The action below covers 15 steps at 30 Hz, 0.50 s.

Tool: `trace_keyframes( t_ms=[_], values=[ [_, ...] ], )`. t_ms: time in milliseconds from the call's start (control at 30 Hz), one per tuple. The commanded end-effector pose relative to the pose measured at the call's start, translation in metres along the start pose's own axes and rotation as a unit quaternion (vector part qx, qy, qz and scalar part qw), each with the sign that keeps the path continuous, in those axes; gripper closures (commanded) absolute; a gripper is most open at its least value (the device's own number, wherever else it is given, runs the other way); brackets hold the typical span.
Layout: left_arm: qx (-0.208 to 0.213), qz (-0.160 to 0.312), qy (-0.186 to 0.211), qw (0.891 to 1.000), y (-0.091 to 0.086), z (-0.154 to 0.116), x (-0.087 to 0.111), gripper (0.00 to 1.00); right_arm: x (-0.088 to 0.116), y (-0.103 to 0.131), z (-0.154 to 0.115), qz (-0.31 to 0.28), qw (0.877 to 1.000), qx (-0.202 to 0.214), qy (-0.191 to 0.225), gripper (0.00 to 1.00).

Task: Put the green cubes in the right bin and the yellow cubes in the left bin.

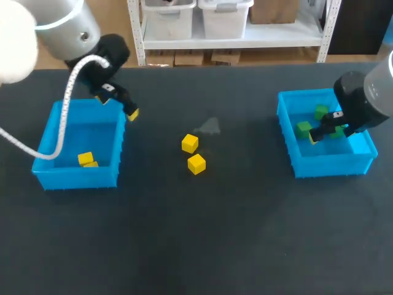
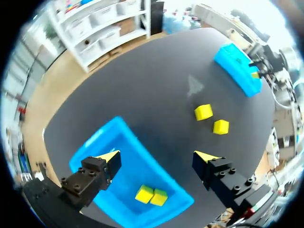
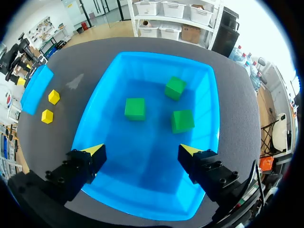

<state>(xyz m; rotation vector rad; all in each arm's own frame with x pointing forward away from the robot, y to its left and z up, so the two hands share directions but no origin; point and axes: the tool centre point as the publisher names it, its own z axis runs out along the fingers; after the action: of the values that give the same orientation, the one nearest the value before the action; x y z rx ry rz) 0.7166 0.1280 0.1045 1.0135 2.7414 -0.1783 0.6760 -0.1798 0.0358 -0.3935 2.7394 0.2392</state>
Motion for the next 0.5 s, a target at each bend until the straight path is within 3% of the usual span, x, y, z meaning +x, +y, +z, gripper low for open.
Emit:
trace_keyframes(
  t_ms=[33,300,500],
  values=[
    [0.008,0.033,0.017,0.999,-0.018,0.005,-0.035,0.0,0.001,0.001,-0.001,0.0,1.0,0.002,-0.002,0.0],
    [0.036,0.088,0.037,0.995,-0.062,0.022,-0.066,0.0,0.001,0.001,-0.001,0.0,1.0,0.002,-0.002,0.0],
    [0.036,0.083,0.058,0.994,-0.074,0.041,-0.077,0.0,0.001,0.001,-0.001,0.0,1.0,0.002,-0.002,0.0]
  ],
)
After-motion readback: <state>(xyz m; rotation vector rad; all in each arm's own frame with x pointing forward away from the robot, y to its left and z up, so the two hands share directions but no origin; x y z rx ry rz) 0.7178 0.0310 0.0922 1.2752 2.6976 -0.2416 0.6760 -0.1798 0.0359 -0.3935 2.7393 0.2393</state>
